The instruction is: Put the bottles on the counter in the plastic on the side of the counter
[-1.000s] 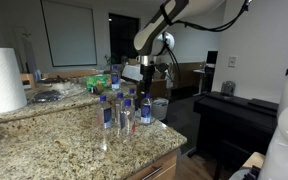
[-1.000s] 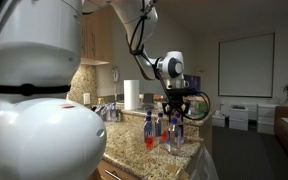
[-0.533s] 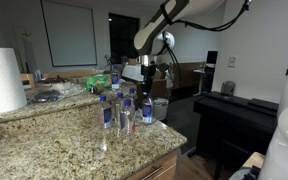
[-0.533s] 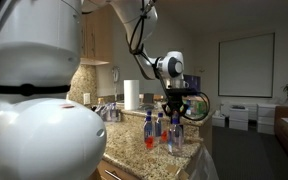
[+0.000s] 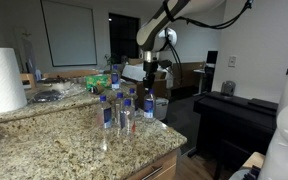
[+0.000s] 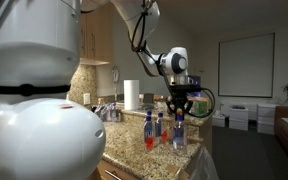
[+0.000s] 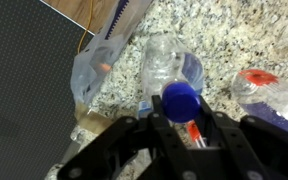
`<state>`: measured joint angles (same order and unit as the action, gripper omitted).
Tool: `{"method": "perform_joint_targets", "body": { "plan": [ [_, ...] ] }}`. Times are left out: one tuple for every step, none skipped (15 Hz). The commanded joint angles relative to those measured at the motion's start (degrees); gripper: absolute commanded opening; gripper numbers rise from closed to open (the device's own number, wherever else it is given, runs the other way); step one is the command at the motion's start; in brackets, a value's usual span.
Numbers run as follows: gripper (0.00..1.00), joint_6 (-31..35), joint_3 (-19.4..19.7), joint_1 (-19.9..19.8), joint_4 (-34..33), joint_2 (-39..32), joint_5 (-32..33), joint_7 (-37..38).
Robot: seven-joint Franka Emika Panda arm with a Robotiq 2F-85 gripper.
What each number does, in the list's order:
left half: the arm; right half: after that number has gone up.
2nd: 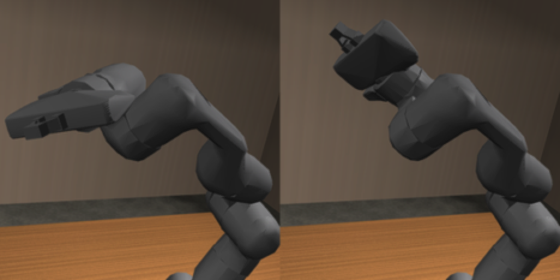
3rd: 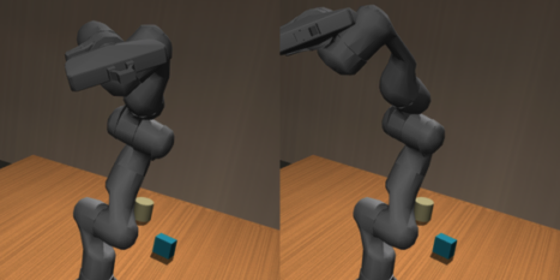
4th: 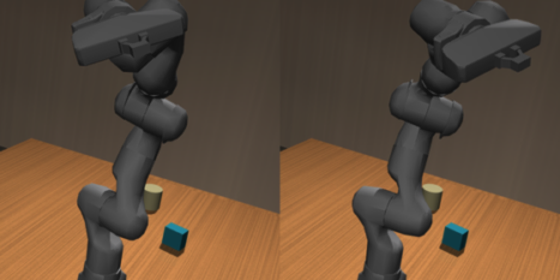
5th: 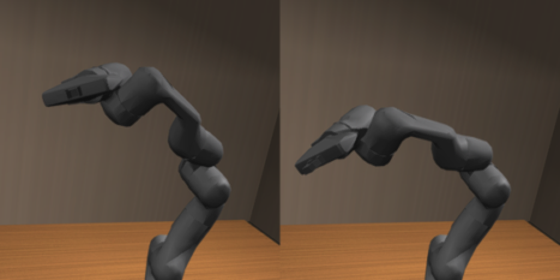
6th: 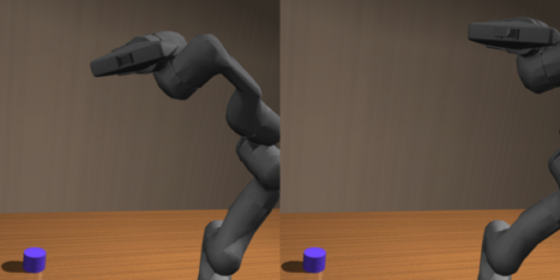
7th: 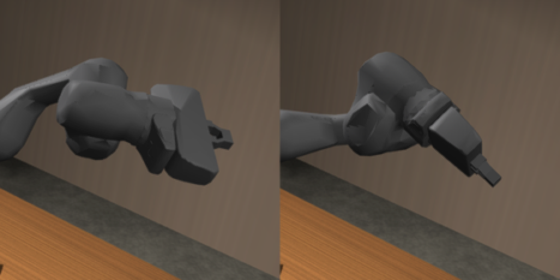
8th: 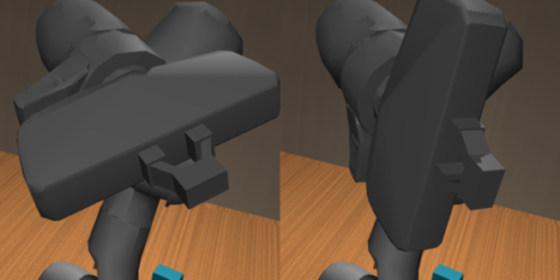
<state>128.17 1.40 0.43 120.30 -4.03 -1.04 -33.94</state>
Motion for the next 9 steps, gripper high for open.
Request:
{"method": "perform_joint_targets", "body": {
  "plan": [
    [0.09,1.22,1.51,-3.11,-2.74,-1.52,-1.65,2.67],
    [0.09,1.73,2.11,-4.0,-3.34,-2.19,-2.88,2.76],
    [0.09,2.11,2.82,-5.09,-4.07,-3.24,-4.43,3.2],
    [0.09,2.3,3.43,-6.23,-4.59,-4.18,-6.29,3.29],
    [0.09,2.05,3.95,-7.32,-5.28,-5.26,-8.24,3.3],
    [0.09,1.94,4.41,-8.52,-5.78,-6.48,-10.21,3.19],
    [0.09,1.71,4.78,-9.74,-6.43,-7.72,-12.29,3.17],
    [0.09,1.38,4.96,-10.96,-7.04,-8.99,-14.49,2.95],
    [0.09,0.21,4.98,-12.34,-7.87,-10.6,-17.07,2.51]
  ]
}}
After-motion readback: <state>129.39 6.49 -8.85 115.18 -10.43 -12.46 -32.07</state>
